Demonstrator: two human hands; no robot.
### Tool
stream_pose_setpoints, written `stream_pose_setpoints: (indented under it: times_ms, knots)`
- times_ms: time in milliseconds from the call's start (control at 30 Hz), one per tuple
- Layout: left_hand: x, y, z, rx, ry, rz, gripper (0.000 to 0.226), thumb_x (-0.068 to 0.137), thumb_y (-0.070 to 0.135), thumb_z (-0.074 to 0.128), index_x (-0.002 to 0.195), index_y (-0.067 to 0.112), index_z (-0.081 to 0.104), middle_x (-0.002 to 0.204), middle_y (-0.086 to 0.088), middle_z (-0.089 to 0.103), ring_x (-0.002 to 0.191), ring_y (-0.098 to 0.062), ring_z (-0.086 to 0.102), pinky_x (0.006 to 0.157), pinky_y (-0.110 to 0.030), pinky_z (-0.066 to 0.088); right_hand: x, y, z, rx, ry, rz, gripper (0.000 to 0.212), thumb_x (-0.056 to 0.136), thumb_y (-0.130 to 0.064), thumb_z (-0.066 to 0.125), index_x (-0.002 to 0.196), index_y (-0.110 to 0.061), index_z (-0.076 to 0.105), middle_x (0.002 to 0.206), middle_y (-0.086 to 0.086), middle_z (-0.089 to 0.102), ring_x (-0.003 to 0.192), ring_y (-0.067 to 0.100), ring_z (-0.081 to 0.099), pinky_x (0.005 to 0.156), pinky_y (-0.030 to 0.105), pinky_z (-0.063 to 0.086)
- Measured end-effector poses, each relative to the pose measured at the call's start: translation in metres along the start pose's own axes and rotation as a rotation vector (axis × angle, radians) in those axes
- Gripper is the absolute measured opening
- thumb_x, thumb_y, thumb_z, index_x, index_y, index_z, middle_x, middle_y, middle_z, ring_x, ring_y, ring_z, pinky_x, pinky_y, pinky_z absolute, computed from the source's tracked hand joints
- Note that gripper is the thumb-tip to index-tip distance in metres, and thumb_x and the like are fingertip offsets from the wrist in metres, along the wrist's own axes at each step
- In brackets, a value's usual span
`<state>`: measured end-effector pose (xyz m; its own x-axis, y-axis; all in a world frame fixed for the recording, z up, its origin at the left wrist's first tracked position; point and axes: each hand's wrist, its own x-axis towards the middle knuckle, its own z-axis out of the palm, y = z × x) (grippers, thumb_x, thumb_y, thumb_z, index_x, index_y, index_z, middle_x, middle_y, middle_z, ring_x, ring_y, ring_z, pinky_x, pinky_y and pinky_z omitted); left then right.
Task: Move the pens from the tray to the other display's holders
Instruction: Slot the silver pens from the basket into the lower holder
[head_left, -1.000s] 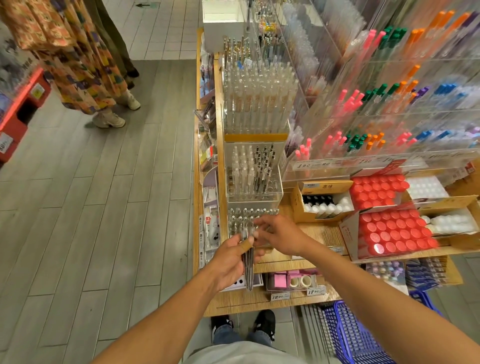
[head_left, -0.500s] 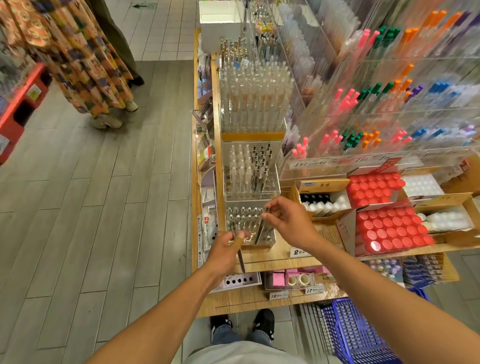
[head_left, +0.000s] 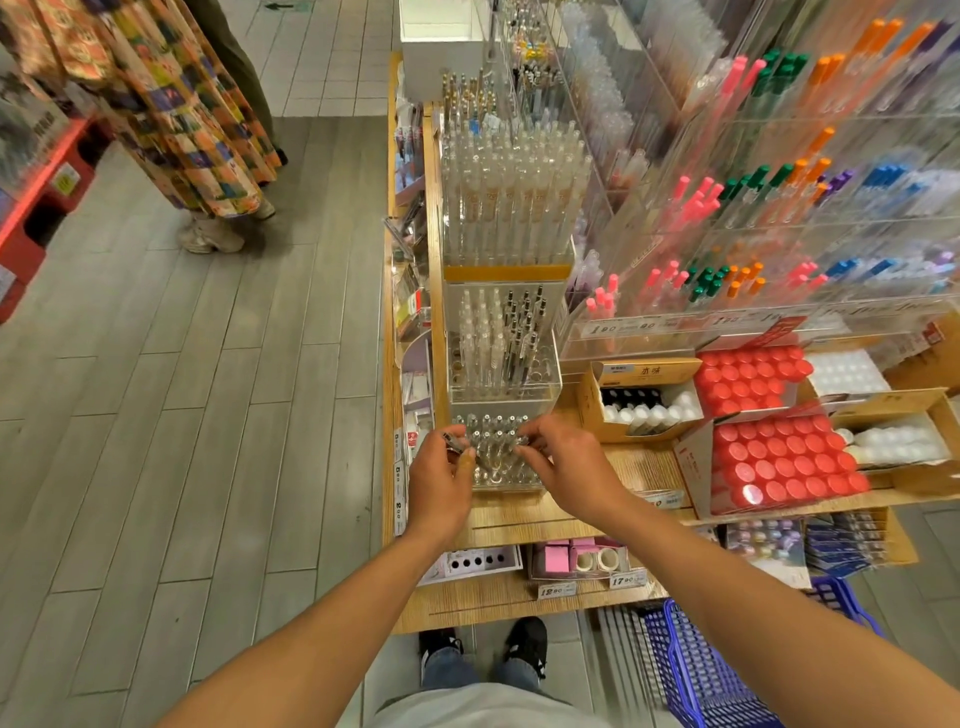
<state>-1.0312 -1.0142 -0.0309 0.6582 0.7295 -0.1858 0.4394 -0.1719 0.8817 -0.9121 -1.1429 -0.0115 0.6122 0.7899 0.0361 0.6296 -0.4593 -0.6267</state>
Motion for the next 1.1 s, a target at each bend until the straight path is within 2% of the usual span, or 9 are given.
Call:
stream_pose_setpoints:
  times_ms: [233,333,433,567,667,800,900,967,1100]
  knots:
    - [0.003,-0.003,0.008,0.043,-0.045,0.056,0.035,0.097,0.001,0.057,0.128,0.017,0.056,0.113,0.005,0.066,0.1,-0.014,0.061,0.084,-0.026,0.047,0.005,-0.002,0.006,-0.142,-0.059,-0.061,0.015,0.09,-0.012,0.064,0.104,-0.008,0.062,0.092,0.007,0.067,0.089,0.023,0.058,0.07,0.027,0.039]
    - [0.001,-0.005,0.01,0.066,-0.028,0.108,0.03,0.096,0.001,0.057,0.123,0.015,0.057,0.113,0.004,0.067,0.1,-0.014,0.063,0.085,-0.027,0.048,0.007,-0.002,0.008,-0.187,-0.061,-0.085,0.012,0.088,-0.008,0.064,0.1,-0.007,0.064,0.09,0.006,0.068,0.09,0.024,0.054,0.072,0.026,0.033]
    - [0.0,-0.009,0.01,0.124,-0.018,0.205,0.023,0.095,-0.001,0.059,0.112,0.013,0.062,0.107,0.004,0.064,0.1,-0.019,0.061,0.085,-0.031,0.05,0.01,-0.002,0.01,-0.22,-0.067,-0.099,0.012,0.087,-0.007,0.065,0.099,-0.007,0.068,0.093,0.005,0.07,0.091,0.024,0.054,0.078,0.026,0.035]
    - [0.0,-0.01,0.013,0.217,0.02,0.307,0.031,0.088,-0.011,0.062,0.113,0.006,0.067,0.111,-0.001,0.055,0.097,-0.012,0.055,0.083,-0.001,0.038,0.011,-0.004,0.011,-0.239,-0.054,-0.128,0.011,0.086,-0.009,0.067,0.096,-0.007,0.071,0.09,0.007,0.07,0.088,0.026,0.055,0.08,0.033,0.045]
    - [-0.003,-0.012,0.014,0.274,-0.006,0.376,0.039,0.082,-0.019,0.062,0.114,0.002,0.066,0.111,-0.005,0.055,0.096,-0.013,0.054,0.085,0.005,0.033,0.01,-0.005,0.011,-0.242,-0.042,-0.135,0.012,0.084,-0.01,0.069,0.096,-0.008,0.073,0.089,0.006,0.071,0.088,0.027,0.057,0.081,0.037,0.048]
    - [-0.01,-0.018,0.014,0.309,0.005,0.437,0.033,0.083,-0.019,0.062,0.11,-0.001,0.065,0.108,-0.011,0.058,0.096,-0.015,0.055,0.089,-0.007,0.036,0.008,-0.002,0.012,-0.254,-0.013,-0.149,0.014,0.089,-0.015,0.066,0.1,-0.01,0.073,0.089,0.004,0.07,0.085,0.025,0.057,0.079,0.032,0.046]
    - [-0.015,-0.023,0.015,0.298,0.006,0.408,0.03,0.084,-0.018,0.061,0.108,-0.002,0.065,0.106,-0.012,0.06,0.096,-0.017,0.055,0.09,-0.012,0.036,0.008,0.002,0.011,-0.24,-0.019,-0.133,0.017,0.093,-0.02,0.061,0.105,-0.014,0.071,0.094,0.001,0.07,0.086,0.02,0.057,0.082,0.027,0.042]
    - [-0.014,-0.023,0.017,0.285,-0.004,0.387,0.03,0.083,-0.017,0.062,0.108,-0.002,0.064,0.105,-0.011,0.06,0.096,-0.016,0.054,0.086,-0.016,0.041,0.008,0.002,0.011,-0.226,-0.025,-0.119,0.018,0.094,-0.022,0.06,0.107,-0.015,0.071,0.096,0.0,0.071,0.088,0.018,0.056,0.082,0.024,0.038]
    - [-0.007,-0.021,0.023,0.239,-0.01,0.332,0.023,0.085,-0.013,0.064,0.103,0.002,0.063,0.098,-0.005,0.061,0.088,-0.019,0.057,0.076,-0.031,0.048,0.007,0.002,0.012,-0.241,-0.022,-0.11,0.019,0.094,-0.022,0.06,0.108,-0.015,0.071,0.095,0.001,0.07,0.088,0.02,0.056,0.079,0.028,0.042]
